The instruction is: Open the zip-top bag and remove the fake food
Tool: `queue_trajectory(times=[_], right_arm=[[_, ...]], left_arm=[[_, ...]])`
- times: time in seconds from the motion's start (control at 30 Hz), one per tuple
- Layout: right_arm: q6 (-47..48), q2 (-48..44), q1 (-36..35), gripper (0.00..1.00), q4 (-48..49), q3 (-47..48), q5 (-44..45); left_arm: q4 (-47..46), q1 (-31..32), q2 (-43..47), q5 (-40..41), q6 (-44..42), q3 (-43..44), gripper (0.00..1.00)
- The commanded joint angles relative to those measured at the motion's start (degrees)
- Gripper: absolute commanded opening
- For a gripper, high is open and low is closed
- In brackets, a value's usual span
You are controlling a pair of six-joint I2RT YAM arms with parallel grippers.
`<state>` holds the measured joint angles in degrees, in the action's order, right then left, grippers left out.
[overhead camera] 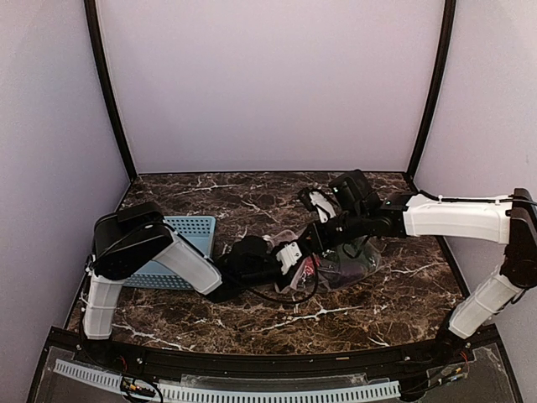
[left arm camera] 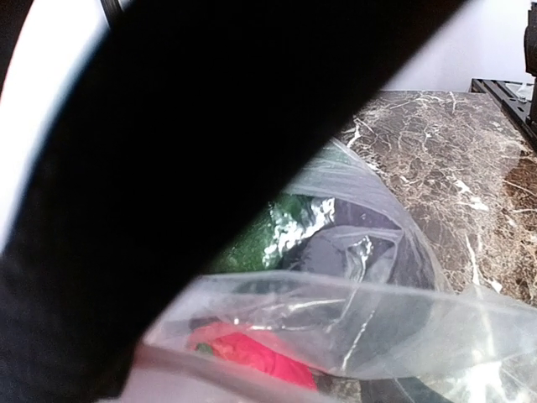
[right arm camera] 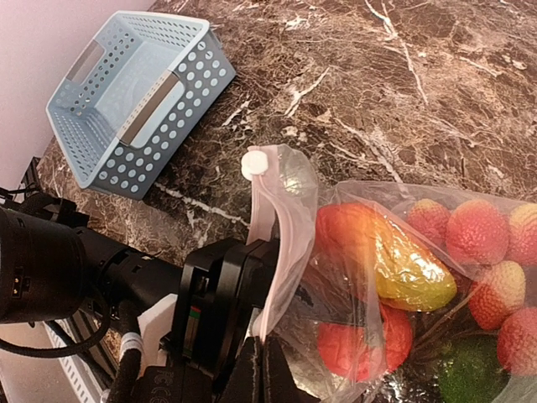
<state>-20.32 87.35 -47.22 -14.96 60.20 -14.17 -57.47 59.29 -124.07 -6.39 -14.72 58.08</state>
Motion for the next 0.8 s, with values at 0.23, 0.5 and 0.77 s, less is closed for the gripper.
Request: queue_trajectory(times=[0.23, 0.5, 0.77], right_arm=[[-2.0, -2.6, -0.7, 0.00, 6.8, -2.0, -4.5], [-2.3, -2.5, -0.3, 0.00, 7.8, -2.6, -5.1], [-2.3, -2.3, 0.0, 0.00, 7.9, -3.2, -4.9]], left_arm=[[9.5, -0.7, -0.1, 5.0, 2.3, -0.2, 0.65], [11.8, -0.7, -0.7, 8.7, 3.6, -0.1, 0.81], [12.5, -0.9, -1.5, 9.1, 3.7, 1.6, 0.72]])
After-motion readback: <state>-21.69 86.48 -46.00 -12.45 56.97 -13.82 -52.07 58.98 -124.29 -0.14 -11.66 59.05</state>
